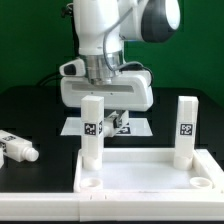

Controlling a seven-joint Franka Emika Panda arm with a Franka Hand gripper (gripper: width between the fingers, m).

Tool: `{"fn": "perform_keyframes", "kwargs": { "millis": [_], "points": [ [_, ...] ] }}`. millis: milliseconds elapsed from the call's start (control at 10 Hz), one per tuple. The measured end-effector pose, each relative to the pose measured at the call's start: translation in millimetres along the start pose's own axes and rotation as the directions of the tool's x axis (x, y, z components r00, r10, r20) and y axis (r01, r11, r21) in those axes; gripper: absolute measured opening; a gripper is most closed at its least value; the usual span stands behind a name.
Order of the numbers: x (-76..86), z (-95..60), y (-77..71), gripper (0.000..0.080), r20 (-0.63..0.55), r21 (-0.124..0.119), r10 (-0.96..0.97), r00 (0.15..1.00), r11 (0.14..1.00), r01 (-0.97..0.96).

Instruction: Assemble desk

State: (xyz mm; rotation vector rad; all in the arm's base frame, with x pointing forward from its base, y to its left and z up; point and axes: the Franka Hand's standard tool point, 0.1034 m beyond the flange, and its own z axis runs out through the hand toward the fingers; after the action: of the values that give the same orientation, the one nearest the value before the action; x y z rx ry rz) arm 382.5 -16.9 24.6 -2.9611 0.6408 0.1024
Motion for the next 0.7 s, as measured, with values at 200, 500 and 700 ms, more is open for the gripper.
{"fn": "perform_keyframes", "kwargs": {
  "millis": [200,500,700],
  "points": [
    [15.4,-13.6,2.1,0.0283,0.0,-0.002,-0.155,0.988,0.988,0.155],
    [12.6,-9.8,5.7,0.0284,0.01,-0.011,-0.335,0.942,0.942,0.335],
    [28.3,-23.4,9.0,0.0284,0.031,-0.006,-0.596,0.803,0.803,0.596]
  ]
}}
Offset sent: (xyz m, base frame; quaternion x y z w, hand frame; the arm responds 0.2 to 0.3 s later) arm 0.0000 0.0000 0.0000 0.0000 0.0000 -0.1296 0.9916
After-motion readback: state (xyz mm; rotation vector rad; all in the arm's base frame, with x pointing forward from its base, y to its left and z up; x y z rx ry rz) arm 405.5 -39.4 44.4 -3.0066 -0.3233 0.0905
